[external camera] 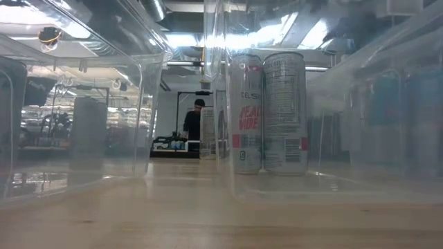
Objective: Sort soda cans
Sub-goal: Put the top white-pink soda can into the middle transparent bin
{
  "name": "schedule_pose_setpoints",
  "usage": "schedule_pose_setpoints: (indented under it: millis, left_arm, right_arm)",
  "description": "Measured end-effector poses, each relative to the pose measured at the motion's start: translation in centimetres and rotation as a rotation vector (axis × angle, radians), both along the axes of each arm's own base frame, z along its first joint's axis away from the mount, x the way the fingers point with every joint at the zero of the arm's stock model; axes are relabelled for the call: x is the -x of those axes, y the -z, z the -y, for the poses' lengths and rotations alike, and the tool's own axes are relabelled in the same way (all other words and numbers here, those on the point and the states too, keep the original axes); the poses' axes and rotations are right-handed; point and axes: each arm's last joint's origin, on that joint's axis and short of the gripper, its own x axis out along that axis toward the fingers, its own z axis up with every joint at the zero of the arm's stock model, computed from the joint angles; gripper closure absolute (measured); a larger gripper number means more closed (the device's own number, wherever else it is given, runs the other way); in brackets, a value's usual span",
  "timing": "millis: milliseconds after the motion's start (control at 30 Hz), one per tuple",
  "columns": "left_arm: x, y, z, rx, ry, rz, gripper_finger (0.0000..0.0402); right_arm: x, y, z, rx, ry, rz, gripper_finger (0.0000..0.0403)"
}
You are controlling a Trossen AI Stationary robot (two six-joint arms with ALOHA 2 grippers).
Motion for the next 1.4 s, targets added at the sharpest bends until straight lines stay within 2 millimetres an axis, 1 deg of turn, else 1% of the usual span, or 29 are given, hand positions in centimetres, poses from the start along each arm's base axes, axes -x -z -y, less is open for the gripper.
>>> schedule_pose_setpoints:
  millis: [67,167,300,367,433,533,600,733,833,967,1133,1267,1400]
  left_arm:
    - [0.1,0.1,-0.5,0.061,-0.029,-0.047,0.0068]
    - [-0.1,0.1,-0.6,0.219,0.028,-0.107,0.0068]
    - [-0.4,-0.7,0.0,0.366,0.056,-0.204,0.0068]
    - [-0.1,-0.9,0.5,0.423,0.031,-0.271,0.0068]
    - [0.4,-0.8,1.3,0.479,0.000,-0.336,0.0068]
    - [1.2,-0.6,2.5,0.542,-0.032,-0.412,0.0068]
    - [1.7,-0.5,3.3,0.603,-0.033,-0.453,0.0068]
    - [2.1,-0.6,4.8,0.689,0.051,-0.423,0.0068]
    - [2.2,-0.5,5.6,0.717,0.058,-0.411,0.0068]
    - [2.4,0.0,6.8,0.733,0.082,-0.417,0.0068]
    - [2.5,1.5,8.1,0.736,0.106,-0.482,0.0068]
    - [2.6,3.0,9.0,0.773,0.107,-0.545,0.0068]
    - [3.0,4.4,9.8,0.820,0.093,-0.602,0.0068]
  right_arm:
    - [-0.4,0.7,0.8,0.000,0.036,0.000,0.0031]
    - [-0.9,2.0,1.9,0.021,0.085,-0.018,0.0031]
    - [-1.4,3.6,3.2,0.086,0.140,-0.068,0.0031]
    - [-1.4,4.3,3.5,0.093,0.153,-0.073,0.0031]
    - [-1.3,5.0,3.4,0.098,0.145,-0.096,0.0031]
    - [-1.1,5.9,2.3,0.097,0.102,-0.103,0.0031]
    - [-0.9,6.1,1.5,0.088,0.075,-0.082,0.0031]
    - [-0.7,6.0,-0.2,0.069,0.008,-0.019,0.0031]
    - [-0.6,6.0,-1.4,0.048,-0.032,0.030,0.0031]
    - [-0.4,6.8,-3.1,0.022,-0.085,0.070,0.0031]
    - [0.5,8.3,-4.7,-0.013,-0.133,0.131,0.0031]
    - [1.0,9.5,-5.9,-0.049,-0.175,0.189,0.0031]
    - [1.2,9.8,-6.9,-0.070,-0.221,0.222,0.0031]
